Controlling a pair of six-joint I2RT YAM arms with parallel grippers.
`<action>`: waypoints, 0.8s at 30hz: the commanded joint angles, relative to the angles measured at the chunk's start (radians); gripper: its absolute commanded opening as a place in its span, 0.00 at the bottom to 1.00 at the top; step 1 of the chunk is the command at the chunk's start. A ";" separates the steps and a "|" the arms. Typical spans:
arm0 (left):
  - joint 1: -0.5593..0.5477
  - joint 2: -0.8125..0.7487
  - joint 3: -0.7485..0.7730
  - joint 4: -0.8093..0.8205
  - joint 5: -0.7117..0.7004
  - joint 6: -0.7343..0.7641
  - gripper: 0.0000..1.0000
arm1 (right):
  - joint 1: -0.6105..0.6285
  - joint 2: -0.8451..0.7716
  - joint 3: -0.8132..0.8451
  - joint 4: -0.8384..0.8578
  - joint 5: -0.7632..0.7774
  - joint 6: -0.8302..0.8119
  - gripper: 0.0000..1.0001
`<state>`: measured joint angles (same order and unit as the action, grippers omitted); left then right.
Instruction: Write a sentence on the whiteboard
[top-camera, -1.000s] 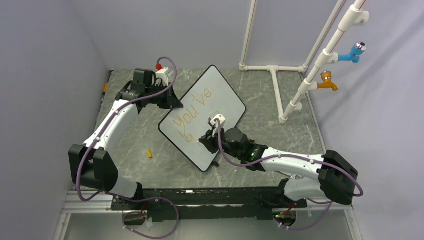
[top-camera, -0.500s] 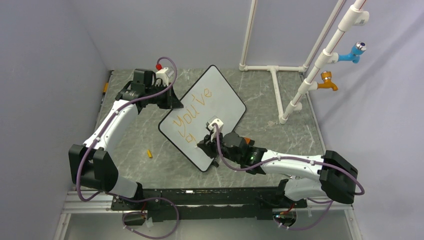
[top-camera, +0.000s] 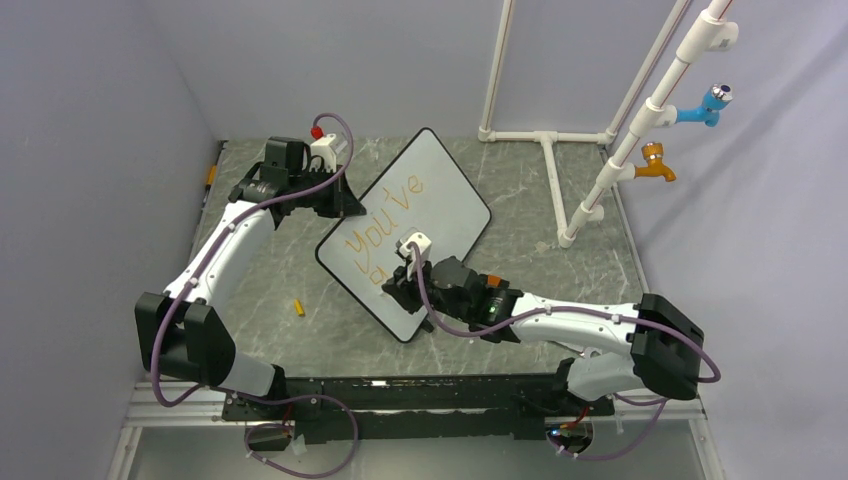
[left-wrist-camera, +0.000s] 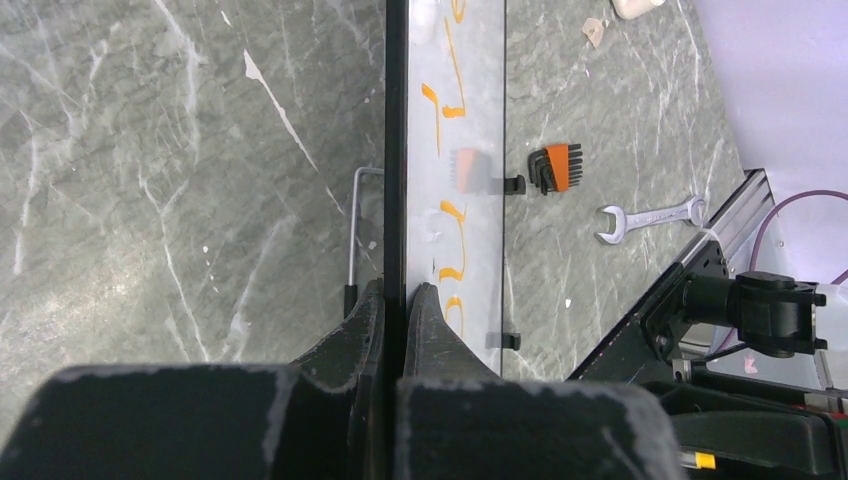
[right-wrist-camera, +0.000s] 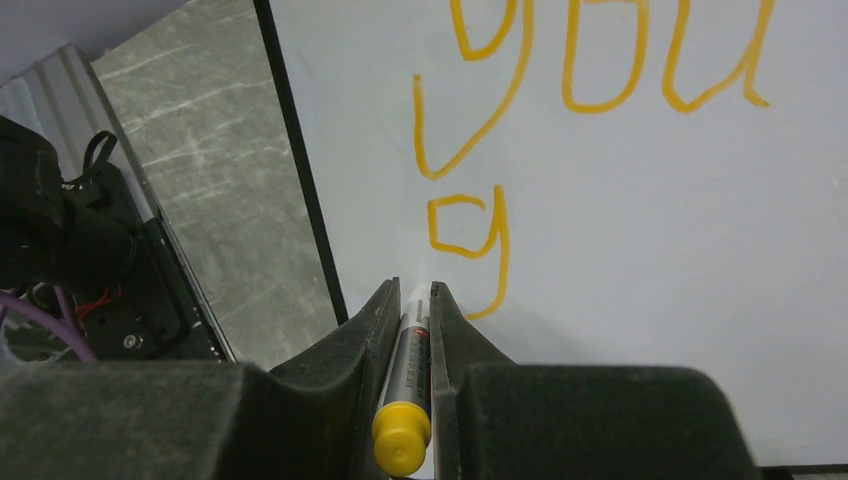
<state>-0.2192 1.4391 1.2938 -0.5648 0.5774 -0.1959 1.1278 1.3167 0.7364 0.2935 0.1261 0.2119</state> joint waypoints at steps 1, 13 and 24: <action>0.011 -0.023 -0.008 0.015 -0.205 0.094 0.00 | 0.006 0.002 0.061 -0.023 -0.005 -0.026 0.00; 0.011 -0.021 -0.004 0.013 -0.206 0.095 0.00 | 0.007 -0.156 0.105 -0.068 0.015 -0.031 0.00; 0.011 -0.021 -0.003 0.011 -0.206 0.097 0.00 | -0.049 -0.071 0.103 -0.022 0.102 -0.032 0.00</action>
<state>-0.2192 1.4391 1.2938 -0.5701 0.5610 -0.2237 1.1019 1.2343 0.8200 0.2176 0.2016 0.1864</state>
